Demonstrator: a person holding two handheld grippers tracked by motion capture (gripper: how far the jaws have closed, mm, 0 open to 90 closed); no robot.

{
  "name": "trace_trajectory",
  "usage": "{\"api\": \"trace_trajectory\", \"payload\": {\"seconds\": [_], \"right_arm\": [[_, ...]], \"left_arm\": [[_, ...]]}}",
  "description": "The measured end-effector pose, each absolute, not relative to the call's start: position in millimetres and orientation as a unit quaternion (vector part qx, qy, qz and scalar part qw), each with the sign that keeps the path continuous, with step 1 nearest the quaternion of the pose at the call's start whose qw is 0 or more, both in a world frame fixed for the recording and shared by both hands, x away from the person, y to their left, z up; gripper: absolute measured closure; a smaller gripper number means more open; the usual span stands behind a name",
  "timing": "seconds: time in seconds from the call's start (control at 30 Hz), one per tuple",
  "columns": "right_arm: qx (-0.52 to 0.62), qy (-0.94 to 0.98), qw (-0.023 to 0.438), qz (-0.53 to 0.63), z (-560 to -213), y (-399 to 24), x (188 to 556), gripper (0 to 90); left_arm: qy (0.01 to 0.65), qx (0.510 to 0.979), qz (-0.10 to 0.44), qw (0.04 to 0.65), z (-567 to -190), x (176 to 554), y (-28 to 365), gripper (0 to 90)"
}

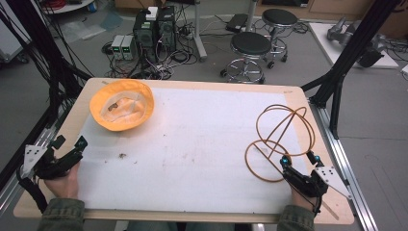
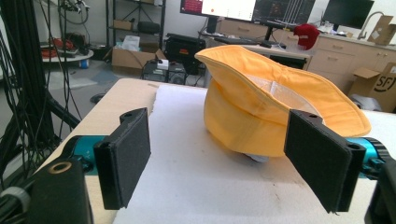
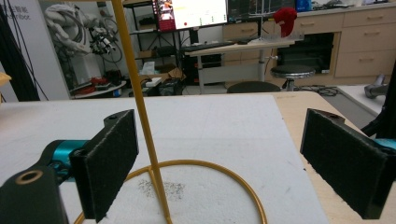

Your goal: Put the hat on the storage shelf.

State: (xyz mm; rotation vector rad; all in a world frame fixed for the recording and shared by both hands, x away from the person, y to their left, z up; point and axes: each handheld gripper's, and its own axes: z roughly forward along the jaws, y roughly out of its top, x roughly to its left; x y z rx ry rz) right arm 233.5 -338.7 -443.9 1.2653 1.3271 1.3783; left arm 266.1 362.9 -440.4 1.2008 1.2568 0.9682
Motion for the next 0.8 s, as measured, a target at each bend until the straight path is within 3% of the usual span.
{"api": "trace_trajectory", "payload": {"seconds": [0.8], "right_arm": [[0.503,0.529,0.409,0.547,-444.1,-338.7,232.8,10.2]], "left_arm": [[0.530,0.511,0.407,0.540,-441.6,268.0,360.6,23.1]]}}
